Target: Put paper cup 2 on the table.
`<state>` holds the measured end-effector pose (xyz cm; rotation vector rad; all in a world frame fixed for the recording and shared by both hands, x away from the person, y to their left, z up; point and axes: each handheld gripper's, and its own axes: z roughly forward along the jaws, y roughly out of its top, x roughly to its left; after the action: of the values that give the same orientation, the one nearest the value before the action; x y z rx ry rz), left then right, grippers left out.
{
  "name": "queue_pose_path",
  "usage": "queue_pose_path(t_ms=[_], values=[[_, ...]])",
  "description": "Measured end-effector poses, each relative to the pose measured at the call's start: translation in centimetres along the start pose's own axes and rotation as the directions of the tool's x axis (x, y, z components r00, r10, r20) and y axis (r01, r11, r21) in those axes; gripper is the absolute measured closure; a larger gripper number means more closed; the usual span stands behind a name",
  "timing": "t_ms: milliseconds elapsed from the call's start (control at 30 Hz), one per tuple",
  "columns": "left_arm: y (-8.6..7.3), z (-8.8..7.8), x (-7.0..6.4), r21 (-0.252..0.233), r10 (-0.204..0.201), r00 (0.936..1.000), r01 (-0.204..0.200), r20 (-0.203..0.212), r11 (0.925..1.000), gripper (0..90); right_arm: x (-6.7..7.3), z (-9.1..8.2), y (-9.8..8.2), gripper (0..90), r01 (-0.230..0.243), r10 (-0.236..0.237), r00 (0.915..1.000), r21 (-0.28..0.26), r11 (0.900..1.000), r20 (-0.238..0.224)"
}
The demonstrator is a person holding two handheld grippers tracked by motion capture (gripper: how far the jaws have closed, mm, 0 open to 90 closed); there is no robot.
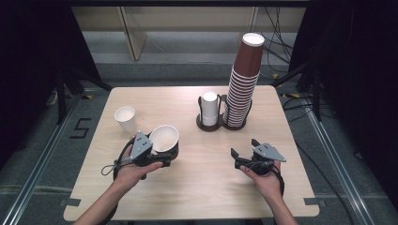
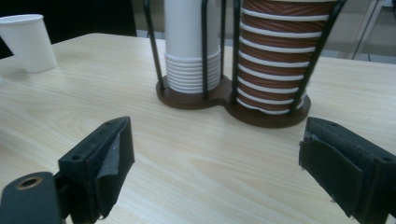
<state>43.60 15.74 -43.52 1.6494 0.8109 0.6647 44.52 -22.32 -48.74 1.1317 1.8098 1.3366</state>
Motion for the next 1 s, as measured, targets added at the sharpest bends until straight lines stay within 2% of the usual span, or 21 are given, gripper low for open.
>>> queue_pose_path(t_ms=[33, 100, 167, 233, 267, 367, 400, 500, 633, 700, 800, 833, 1000], values=[[-0.2, -0.4, 0.6, 0.008, 0.004, 0.9997, -0.004, -0.023, 1.0000, 11.2, -0.1, 0.1, -0.2, 11.5, -0.032, 0.032, 0.9995, 0.000, 0.999, -0.003], [-0.4, -0.5, 0.9, 0.011, 0.011, 0.9992, -0.010, -0.039, 0.9999, 11.3, -0.2, 0.1, -0.2, 11.7, -0.034, 0.034, 0.9994, 0.000, 0.999, 0.000], [-0.7, -0.8, 1.6, 0.008, -0.003, 0.9981, 0.003, -0.061, 1.0000, 11.2, -0.5, 0.1, -0.2, 12.0, -0.036, 0.036, 0.9993, -0.001, 0.999, -0.002], [-0.9, -1.2, 2.1, 0.015, 0.003, 0.9958, -0.002, -0.091, 0.9999, 11.3, -0.8, -0.2, 0.0, 12.5, -0.028, 0.028, 0.9996, 0.012, 1.000, 0.006], [-0.9, -1.3, 2.3, 0.014, 0.005, 0.9945, -0.003, -0.105, 0.9999, 11.3, -0.7, -0.2, 0.0, 12.5, -0.047, 0.047, 0.9989, -0.004, 0.999, 0.002], [-0.9, -1.6, 2.9, 0.013, 0.001, 0.9902, 0.000, -0.140, 0.9999, 11.3, -0.8, -0.2, 0.0, 12.7, -0.041, 0.041, 0.9991, -0.007, 0.999, 0.008], [-1.0, -1.7, 2.9, 0.013, -0.011, 0.9896, 0.013, -0.144, 0.9998, 11.3, -0.8, -0.2, 0.0, 12.8, -0.040, 0.040, 0.9992, -0.005, 0.999, 0.009], [-1.0, -1.8, 3.2, 0.016, -0.014, 0.9863, 0.016, -0.164, 0.9997, 11.3, -0.7, -0.1, 0.0, 13.0, -0.042, 0.042, 0.9991, -0.011, 0.999, 0.001], [-1.1, -1.8, 3.7, 0.019, -0.010, 0.9796, 0.014, -0.201, 0.9997, 11.3, -0.6, -0.1, 0.0, 13.2, -0.038, 0.038, 0.9992, -0.006, 0.999, -0.009], [-1.2, -1.9, 4.2, 0.014, -0.021, 0.9763, 0.025, -0.215, 0.9996, 11.3, -0.6, -0.1, 0.0, 13.3, -0.039, 0.039, 0.9992, 0.001, 0.999, -0.006], [-1.2, -2.2, 5.2, 0.016, -0.029, 0.9654, 0.034, -0.259, 0.9993, 11.4, -0.7, 0.0, 0.0, 13.5, -0.026, 0.026, 0.9996, -0.001, 1.000, 0.015], [-1.2, -2.2, 5.2, 0.016, -0.029, 0.9654, 0.034, -0.259, 0.9993, 11.4, -0.7, 0.0, 0.0, 13.5, -0.026, 0.026, 0.9996, -0.001, 1.000, 0.015], [-1.5, -2.5, 6.4, 0.024, -0.044, 0.9502, 0.054, -0.309, 0.9983, 11.4, -0.5, -0.1, 0.0, 13.7, -0.035, 0.035, 0.9994, 0.005, 0.999, 0.009]])
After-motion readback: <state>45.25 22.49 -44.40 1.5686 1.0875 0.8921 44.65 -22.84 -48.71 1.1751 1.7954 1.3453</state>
